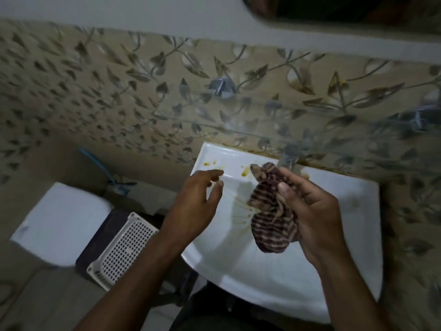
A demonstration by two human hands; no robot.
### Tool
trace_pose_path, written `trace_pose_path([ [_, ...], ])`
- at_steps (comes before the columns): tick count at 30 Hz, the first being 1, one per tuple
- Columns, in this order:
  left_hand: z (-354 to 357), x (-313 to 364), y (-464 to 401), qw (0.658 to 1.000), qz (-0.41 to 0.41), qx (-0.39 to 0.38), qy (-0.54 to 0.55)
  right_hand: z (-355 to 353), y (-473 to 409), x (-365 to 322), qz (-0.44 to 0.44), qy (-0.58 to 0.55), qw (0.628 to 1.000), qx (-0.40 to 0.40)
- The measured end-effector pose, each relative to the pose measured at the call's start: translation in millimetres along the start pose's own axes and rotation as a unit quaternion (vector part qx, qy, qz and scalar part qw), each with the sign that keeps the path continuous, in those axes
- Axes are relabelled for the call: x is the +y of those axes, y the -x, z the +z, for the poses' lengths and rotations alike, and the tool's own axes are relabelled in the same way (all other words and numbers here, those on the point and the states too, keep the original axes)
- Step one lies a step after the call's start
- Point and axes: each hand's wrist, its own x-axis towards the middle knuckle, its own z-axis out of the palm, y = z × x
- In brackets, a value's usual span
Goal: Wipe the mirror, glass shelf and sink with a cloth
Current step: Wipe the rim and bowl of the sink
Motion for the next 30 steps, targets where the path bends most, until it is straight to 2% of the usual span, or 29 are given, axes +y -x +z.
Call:
trace_pose_path([
  [6,-12.4,-23.2,6.1,0.999,-0.029,0.026,0.004,31.1,-9.8,17.9,0.051,0.015,0.998,-0.029],
  [11,-16.2,-44.2,9.0,0.997,-0.061,0.022,0.038,44.4,-17.5,31.1,0.093,0.015,0.996,0.011],
  [20,-19.5,-74.7,0.7,0.992,-0.1,-0.014,0.079,106.0,-70.2,77.0,0.192,-0.128,0.965,0.121],
  [23,-24.0,-85.4,-13.3,0.991,-0.1,-0.023,0.081,138.5,-109.6,99.4,0.154,-0.095,0.971,0.155],
  [27,-25.5,-98.9,-32.0,0.994,-0.075,-0.038,0.063,177.3,-149.6,135.6,0.033,0.085,0.973,0.214],
  [30,-20.7,-111.1,-50.4,0.997,-0.05,-0.048,0.03,199.9,-158.7,170.3,-0.052,0.201,0.961,0.184],
])
